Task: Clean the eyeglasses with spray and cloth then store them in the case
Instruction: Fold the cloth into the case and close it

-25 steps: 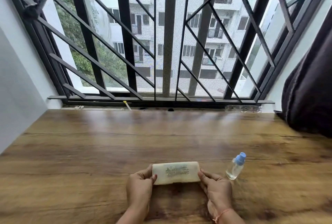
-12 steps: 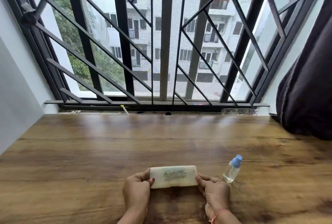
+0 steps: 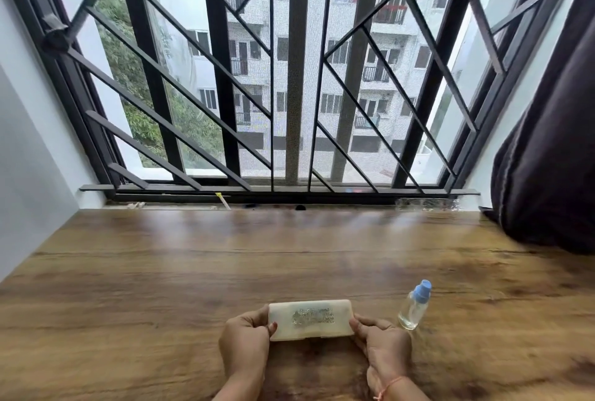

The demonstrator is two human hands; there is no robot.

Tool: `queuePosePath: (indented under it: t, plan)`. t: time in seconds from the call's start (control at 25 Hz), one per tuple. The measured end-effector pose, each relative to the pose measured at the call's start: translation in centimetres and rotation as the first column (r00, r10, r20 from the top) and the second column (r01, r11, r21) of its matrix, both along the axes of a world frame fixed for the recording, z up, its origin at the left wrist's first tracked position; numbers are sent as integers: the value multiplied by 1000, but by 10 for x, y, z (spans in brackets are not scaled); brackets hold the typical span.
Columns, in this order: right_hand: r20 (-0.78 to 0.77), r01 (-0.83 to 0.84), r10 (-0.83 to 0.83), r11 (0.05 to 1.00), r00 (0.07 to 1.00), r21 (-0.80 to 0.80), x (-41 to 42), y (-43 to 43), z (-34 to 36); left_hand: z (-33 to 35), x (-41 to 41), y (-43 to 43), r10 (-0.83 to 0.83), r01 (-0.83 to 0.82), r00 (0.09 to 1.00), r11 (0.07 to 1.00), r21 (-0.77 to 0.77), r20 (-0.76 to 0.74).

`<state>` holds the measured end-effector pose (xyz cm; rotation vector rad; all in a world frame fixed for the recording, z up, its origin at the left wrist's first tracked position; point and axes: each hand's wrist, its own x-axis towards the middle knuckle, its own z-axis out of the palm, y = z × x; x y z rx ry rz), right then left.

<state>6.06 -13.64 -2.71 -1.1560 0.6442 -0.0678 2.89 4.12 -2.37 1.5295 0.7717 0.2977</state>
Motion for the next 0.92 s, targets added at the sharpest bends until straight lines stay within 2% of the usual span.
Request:
queuePosePath:
  t: [0.32, 0.52, 0.68, 0.76, 0.92]
  plan:
    - [-51, -27, 27, 1000, 998, 2, 1, -1, 1, 7, -4, -1, 14, -14, 1000, 999, -34, -1]
    - [-74, -105, 106, 994, 992, 23, 10, 6, 16, 9, -9, 4, 26, -15, 998, 984, -176, 58]
    - [-41, -214, 215, 977, 976, 16, 45, 49, 42, 13, -11, 25, 153, -90, 974, 938, -336, 166]
    - [-54, -343, 346, 938, 937, 50, 62, 81, 48, 15, -13, 44, 246, -163, 954, 905, -393, 171]
    - [-160, -612, 621, 784, 768, 106, 82, 138, 43, 20, -19, 77, 319, -262, 942, 897, -356, 109]
